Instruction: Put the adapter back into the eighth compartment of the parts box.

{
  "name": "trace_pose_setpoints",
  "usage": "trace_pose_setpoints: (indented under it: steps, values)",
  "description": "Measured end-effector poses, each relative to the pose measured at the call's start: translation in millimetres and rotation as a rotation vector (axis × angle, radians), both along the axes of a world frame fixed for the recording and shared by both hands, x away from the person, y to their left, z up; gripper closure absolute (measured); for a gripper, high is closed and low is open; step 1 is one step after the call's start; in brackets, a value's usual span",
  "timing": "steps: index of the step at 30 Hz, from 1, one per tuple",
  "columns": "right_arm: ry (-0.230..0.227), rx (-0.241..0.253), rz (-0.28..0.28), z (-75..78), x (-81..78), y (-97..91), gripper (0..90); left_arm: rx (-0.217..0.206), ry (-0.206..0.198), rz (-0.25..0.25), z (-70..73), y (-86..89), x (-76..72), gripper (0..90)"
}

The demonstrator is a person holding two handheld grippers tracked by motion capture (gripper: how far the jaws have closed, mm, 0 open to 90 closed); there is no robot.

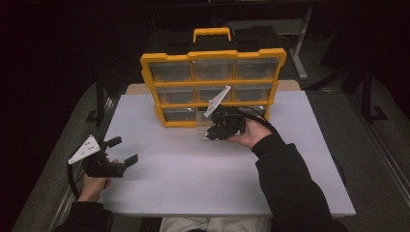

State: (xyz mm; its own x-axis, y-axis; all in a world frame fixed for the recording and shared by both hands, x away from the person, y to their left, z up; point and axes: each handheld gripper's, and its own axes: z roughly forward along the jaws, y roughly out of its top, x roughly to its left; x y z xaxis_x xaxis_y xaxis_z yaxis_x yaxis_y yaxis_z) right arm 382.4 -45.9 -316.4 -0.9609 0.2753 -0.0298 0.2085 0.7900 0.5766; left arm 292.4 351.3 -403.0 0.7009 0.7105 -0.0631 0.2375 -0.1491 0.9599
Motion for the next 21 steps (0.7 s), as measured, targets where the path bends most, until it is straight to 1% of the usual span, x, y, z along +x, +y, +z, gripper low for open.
trace_pose_setpoints:
  steps: [4,6,11,21]
  values:
    - [-0.002,-0.001,-0.013,4.6,3.3,-2.7,75.0,0.0,0.0,0.002,0.1,0.1,0.0,0.0]
    - [-0.011,-0.004,-0.015,6.4,4.8,-4.2,75.0,0.0,-0.001,0.001,0.1,0.1,-0.1,0.0]
    - [-0.019,0.009,-0.03,10.9,11.1,-8.8,75.0,0.0,0.0,0.003,0.1,0.1,-0.3,0.0]
    - [-0.032,0.002,-0.063,21.6,22.4,-11.8,75.0,-0.001,-0.001,0.004,0.3,0.5,-0.3,0.0]
